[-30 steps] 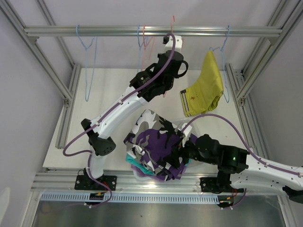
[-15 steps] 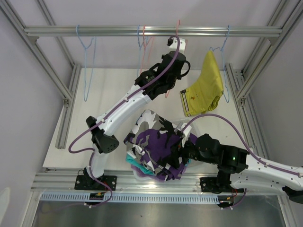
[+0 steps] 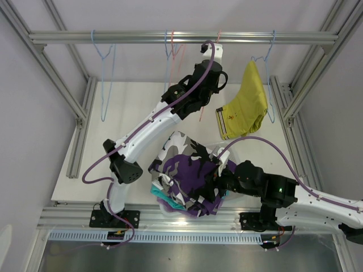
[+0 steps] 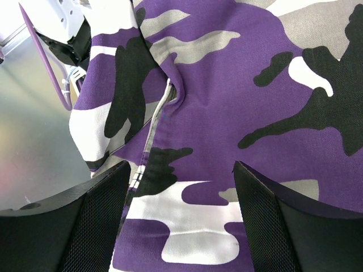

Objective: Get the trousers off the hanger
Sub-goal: Place the hanger at the clothesline.

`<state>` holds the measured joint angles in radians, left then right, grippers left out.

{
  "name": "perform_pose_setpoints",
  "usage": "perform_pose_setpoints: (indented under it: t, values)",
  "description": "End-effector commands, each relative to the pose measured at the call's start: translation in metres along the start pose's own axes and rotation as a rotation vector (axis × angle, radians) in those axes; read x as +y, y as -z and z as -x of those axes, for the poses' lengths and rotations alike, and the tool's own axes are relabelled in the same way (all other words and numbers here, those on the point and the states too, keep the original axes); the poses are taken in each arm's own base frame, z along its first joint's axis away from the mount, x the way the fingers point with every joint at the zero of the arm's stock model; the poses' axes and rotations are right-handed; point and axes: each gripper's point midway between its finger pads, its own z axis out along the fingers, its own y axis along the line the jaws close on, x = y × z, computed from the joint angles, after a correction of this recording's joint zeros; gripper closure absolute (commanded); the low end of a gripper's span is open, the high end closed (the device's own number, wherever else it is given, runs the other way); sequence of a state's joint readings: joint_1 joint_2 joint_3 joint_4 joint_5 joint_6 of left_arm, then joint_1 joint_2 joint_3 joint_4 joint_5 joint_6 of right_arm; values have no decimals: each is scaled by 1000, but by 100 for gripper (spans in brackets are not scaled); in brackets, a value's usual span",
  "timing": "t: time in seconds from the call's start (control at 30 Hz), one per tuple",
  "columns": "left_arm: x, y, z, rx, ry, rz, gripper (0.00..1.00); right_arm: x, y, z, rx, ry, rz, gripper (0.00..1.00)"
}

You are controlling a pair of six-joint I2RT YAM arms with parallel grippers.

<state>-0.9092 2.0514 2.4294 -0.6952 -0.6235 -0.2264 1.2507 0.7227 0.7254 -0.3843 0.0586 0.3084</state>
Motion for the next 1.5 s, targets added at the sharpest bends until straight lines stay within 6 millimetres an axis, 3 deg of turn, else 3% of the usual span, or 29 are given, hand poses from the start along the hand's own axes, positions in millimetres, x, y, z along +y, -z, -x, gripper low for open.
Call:
perform_pose_setpoints:
  t: [0.0,0.1,0.2,0.27,0.3,0.43,0.53,0.7,0.8,0.9,1.17,1.3,1.47]
  values:
    - [-2,2,24,-66,35,-16,89,3,2,9,-39,17,19,22]
    - [-6,0,13,-35,38,-28,88,3,1,9,-35,15,18,22]
    - [-5,1,-1,-2,36,-25,71,3,0,7,-28,16,20,22]
    - [-6,7,2,-5,35,-38,69,3,-1,6,-25,17,20,22]
    - [-3,14,8,-13,37,-42,68,3,-1,5,-19,18,23,22]
    - [5,41,28,-51,10,-28,43,3,-1,1,-7,24,29,17]
    - [15,63,45,-79,24,-34,32,3,-4,-2,5,26,28,14]
    - [22,99,69,-128,59,-71,22,3,-8,-6,38,23,19,13]
    - [21,120,84,-164,73,-118,6,3,-11,-10,72,4,13,12]
    - [2,136,93,-191,82,-237,0,4,-16,-13,87,-27,11,12]
    - [-87,160,92,-169,194,-708,0,20,-17,-19,87,-92,81,13]
    - [-130,152,82,-135,242,-860,1,25,-14,-23,87,-120,92,14]
    - [-161,142,80,-108,328,-956,1,33,-9,-30,79,-140,132,14]
